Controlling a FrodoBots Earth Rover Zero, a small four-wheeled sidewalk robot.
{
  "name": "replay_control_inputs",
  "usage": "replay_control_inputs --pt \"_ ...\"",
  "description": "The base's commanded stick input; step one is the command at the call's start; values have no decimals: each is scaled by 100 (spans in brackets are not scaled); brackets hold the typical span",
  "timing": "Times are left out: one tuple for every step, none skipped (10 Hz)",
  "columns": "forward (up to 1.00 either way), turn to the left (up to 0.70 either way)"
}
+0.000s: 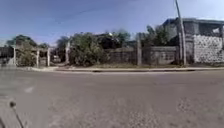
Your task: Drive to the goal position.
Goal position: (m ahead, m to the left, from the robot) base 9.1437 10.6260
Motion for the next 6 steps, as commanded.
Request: replay_control_inputs --pt "68 40" --pt "100 35" --pt "100 35" --pt "100 35" --pt "100 35" --pt "100 35"
